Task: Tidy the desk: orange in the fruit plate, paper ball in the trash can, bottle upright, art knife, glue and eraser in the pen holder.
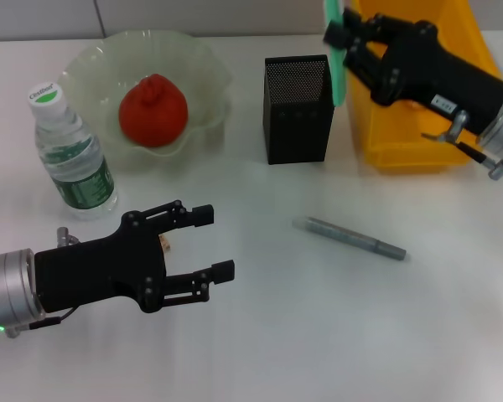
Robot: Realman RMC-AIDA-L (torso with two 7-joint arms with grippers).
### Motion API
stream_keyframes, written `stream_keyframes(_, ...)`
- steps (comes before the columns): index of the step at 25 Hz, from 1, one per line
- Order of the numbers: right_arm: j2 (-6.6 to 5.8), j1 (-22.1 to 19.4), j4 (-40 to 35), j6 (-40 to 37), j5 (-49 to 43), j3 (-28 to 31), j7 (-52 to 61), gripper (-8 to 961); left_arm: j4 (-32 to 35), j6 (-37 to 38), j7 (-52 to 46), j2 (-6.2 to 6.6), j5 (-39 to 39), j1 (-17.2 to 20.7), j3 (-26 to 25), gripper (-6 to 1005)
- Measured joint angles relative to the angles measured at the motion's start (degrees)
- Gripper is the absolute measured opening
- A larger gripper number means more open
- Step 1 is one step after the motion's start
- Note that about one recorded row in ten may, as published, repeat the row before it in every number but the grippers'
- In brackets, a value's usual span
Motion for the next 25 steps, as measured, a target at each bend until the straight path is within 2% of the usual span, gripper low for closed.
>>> stream_keyframes(3, 0.01, 1.8, 2.5, 2.5, 2.9, 0.2, -0.1, 237, 0.0, 0.0, 0.1, -0.05, 0.0, 0.0, 0.3, 751)
stream_keyframes(14, 0.25, 9.0, 7.6, 13.6, 3.3, 0.5, -0.3, 258, -2.2, 0.1, 3.1, -0.06, 0.0, 0.1, 0.5, 749)
stream_keyframes(25, 0.35, 11.4, 8.7, 19.5, 3.2, 0.0, -0.4, 279, -2.9, 0.1, 3.0, 0.01, 0.0, 0.1, 0.5, 747)
